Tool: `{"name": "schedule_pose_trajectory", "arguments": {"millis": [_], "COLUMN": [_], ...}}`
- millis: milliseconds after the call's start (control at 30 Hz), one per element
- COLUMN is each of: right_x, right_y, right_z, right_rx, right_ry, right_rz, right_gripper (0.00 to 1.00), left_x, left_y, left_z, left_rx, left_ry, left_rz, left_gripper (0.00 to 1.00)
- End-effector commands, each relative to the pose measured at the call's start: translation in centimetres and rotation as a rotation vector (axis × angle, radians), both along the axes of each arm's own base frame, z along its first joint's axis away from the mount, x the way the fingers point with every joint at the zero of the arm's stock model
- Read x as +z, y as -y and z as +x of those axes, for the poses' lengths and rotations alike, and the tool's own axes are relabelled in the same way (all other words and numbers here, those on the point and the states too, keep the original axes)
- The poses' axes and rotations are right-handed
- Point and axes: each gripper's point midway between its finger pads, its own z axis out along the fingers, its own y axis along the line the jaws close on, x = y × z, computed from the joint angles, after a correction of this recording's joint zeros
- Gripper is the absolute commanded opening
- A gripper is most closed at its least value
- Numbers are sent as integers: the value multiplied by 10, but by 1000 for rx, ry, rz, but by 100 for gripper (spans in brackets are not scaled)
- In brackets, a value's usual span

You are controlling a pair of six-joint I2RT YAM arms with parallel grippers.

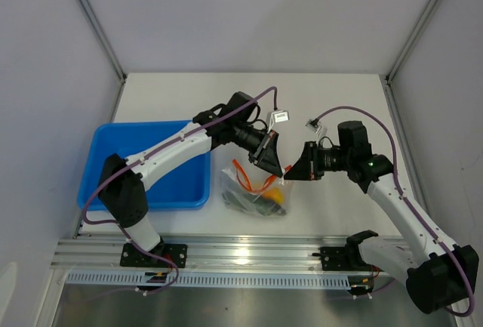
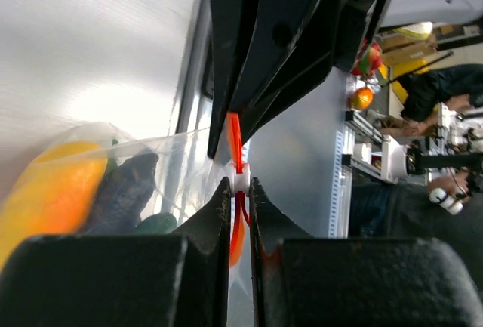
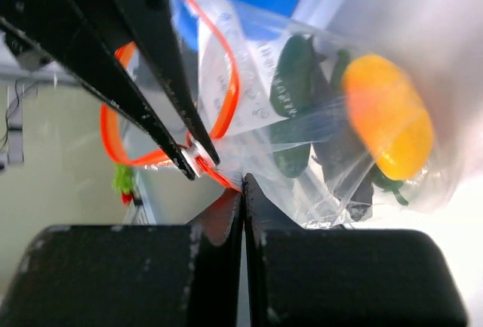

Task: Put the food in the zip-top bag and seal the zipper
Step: Zip the zipper food storage bag at the center of the board.

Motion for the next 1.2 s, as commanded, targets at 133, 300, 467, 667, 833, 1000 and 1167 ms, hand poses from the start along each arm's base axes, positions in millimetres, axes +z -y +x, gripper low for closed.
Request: {"name": "schedule_pose_trajectory", "arguments": {"millis": [133, 300, 467, 667, 833, 1000, 1167], "right_x": [6, 5, 25, 50, 52, 46, 43], "right_y": [20, 22, 12, 2, -3, -6, -7], "right_z": [40, 41, 29, 19, 20, 17, 16], "right_rx": [-257, -265, -141, -2, 54, 104, 112], "right_ry": [-26, -33, 28, 98, 97, 64, 60], "right_rz": [-69, -69, 17, 90, 120, 138, 144], "right_gripper": [0, 0, 0, 49, 51, 47, 37], "left_x": [2, 0, 2, 11, 14, 16, 14], "left_y": [-5, -11, -14, -9, -8, -8, -8], "left_z": [19, 17, 13, 8, 7, 4, 4], "left_rx": [111, 114, 95, 55, 40, 32, 29], "left_ry": [61, 85, 91, 89, 87, 86, 81], "left_rz": [95, 139, 129, 73, 56, 45, 47], "left_gripper": [1, 0, 1, 1, 1, 1, 0]}}
